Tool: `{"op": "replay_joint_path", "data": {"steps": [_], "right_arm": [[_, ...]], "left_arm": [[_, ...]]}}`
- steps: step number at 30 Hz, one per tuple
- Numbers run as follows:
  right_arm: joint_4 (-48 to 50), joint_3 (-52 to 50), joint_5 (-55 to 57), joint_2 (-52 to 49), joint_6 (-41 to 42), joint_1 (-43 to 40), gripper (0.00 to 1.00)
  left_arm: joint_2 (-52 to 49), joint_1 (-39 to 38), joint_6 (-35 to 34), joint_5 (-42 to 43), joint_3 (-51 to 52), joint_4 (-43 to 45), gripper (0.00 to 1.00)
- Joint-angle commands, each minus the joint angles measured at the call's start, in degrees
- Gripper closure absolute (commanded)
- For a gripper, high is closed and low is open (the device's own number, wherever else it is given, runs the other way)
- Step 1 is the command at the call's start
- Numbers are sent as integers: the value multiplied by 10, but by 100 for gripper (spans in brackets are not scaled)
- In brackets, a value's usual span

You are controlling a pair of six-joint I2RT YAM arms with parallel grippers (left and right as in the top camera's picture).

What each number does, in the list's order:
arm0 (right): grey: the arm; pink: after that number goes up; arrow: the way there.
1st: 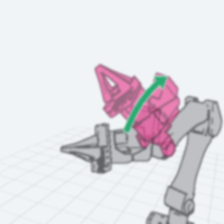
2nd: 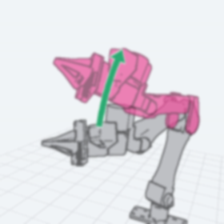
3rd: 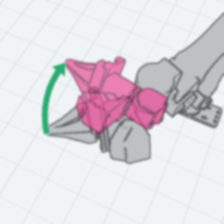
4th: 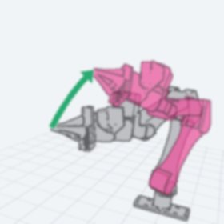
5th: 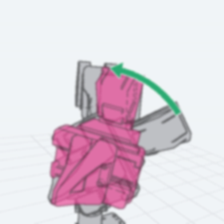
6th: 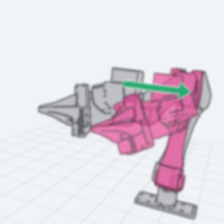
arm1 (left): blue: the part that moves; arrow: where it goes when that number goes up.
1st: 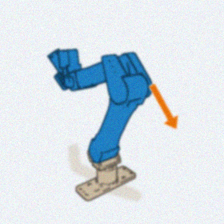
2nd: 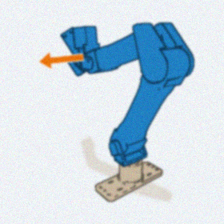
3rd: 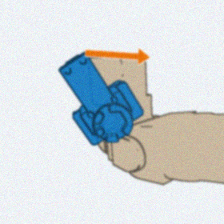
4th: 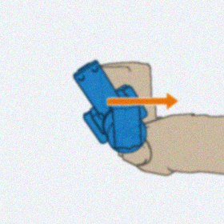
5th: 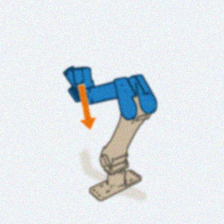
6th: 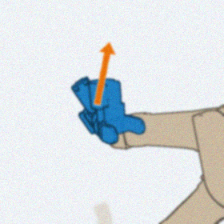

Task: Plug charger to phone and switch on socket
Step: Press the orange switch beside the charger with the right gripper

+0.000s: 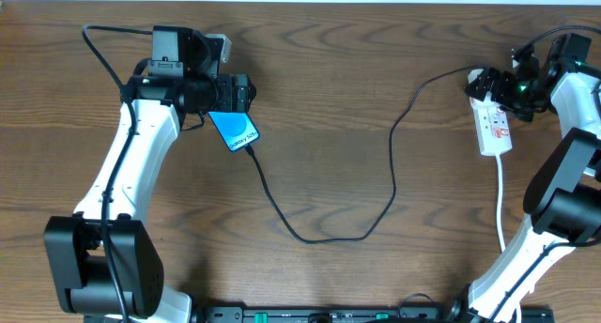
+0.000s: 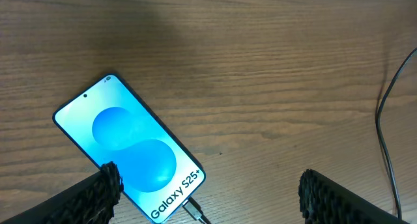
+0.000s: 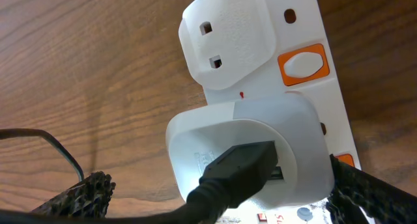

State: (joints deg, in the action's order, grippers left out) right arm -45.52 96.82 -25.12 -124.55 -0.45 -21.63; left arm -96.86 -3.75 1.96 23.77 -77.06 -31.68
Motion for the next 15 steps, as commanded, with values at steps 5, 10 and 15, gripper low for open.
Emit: {"op": "replay_joint_path", "data": {"steps": [5,10,15], "right_arm": [[-16,7,-56,-2,13,23,1],[-17,6,-56,-2,16,33,1],[-16,5,-52,-3,24,46,1]], "left_arm": [[12,0,8,-5,2,0,11],[12,0,8,-5,2,0,11],[12,0,8,-5,2,0,11]]}}
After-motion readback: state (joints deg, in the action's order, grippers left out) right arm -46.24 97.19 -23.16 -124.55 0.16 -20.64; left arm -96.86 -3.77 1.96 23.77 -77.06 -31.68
